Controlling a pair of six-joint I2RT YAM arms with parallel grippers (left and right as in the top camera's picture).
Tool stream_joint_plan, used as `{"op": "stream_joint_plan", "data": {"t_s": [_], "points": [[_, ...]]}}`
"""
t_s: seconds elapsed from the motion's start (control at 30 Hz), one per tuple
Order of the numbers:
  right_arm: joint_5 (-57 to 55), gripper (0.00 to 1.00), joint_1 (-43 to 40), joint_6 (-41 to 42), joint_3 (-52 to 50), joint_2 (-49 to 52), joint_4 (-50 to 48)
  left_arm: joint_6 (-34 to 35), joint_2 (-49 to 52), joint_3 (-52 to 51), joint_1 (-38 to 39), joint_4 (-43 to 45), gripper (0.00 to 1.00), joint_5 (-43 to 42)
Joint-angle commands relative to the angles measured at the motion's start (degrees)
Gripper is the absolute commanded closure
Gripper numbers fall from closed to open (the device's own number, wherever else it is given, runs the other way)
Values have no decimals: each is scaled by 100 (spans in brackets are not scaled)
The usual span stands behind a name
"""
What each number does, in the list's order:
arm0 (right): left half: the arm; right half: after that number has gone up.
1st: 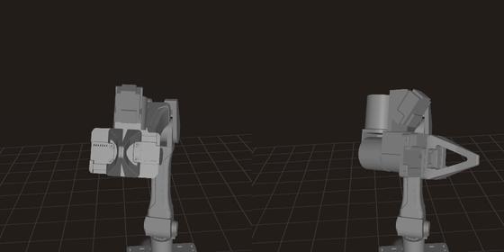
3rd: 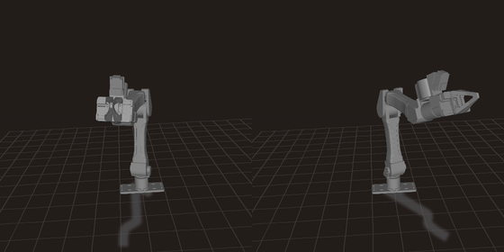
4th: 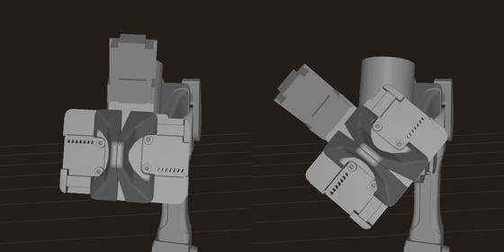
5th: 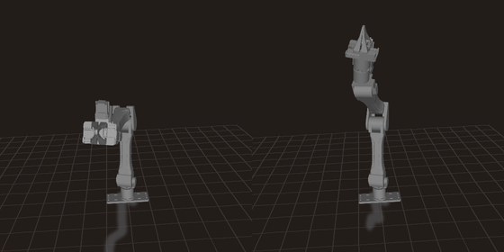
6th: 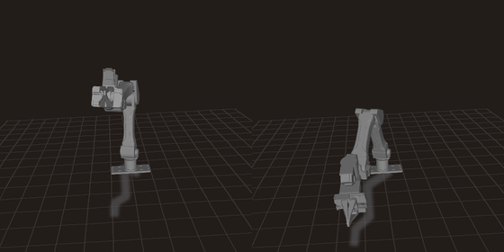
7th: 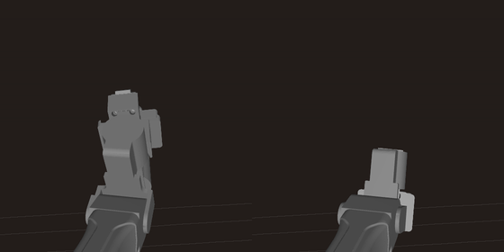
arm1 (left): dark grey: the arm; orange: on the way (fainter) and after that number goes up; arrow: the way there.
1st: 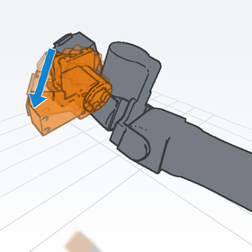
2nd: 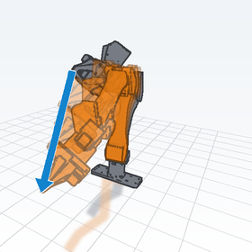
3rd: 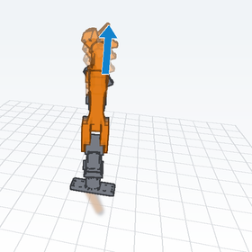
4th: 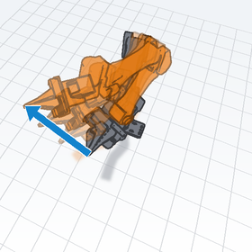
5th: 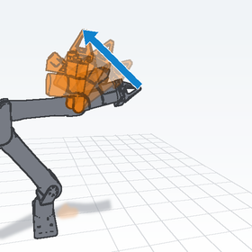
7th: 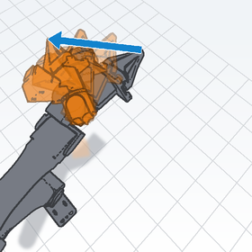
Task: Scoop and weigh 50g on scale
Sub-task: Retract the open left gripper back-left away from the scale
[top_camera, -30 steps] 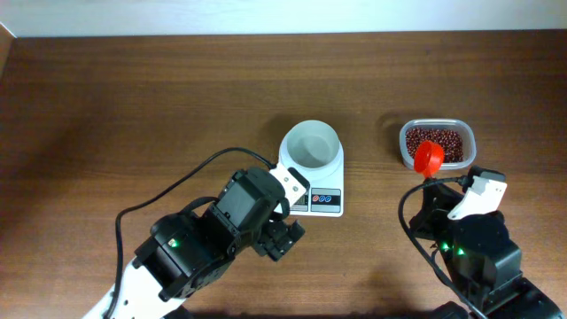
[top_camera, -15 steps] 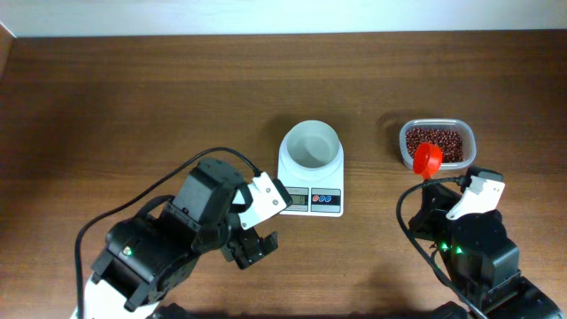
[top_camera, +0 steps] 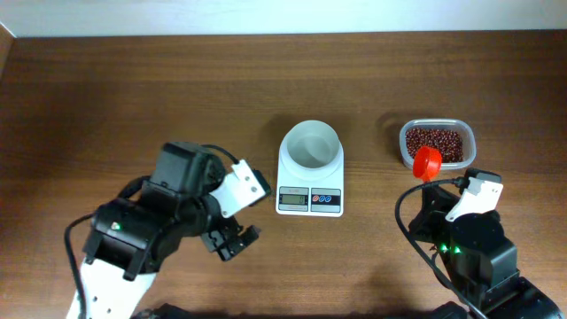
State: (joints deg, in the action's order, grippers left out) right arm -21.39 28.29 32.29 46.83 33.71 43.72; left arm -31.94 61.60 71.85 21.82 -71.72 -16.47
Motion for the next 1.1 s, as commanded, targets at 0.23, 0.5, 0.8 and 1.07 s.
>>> {"op": "stream_joint_plan", "data": {"t_s": [0.23, 0.5, 0.8, 1.07], "points": [[39, 96, -28, -48, 70, 15, 70, -262, -70, -15, -240, -129, 1, -175], [166, 96, -28, -44, 70, 15, 68, -291, -70, -13, -302, -105, 1, 179], [166, 96, -28, -48, 70, 15, 68, -1169, -70, -13, -737, -221, 1, -400], [166, 96, -28, -48, 70, 15, 243, -1547, -70, -13, -737, -289, 1, -479]]}}
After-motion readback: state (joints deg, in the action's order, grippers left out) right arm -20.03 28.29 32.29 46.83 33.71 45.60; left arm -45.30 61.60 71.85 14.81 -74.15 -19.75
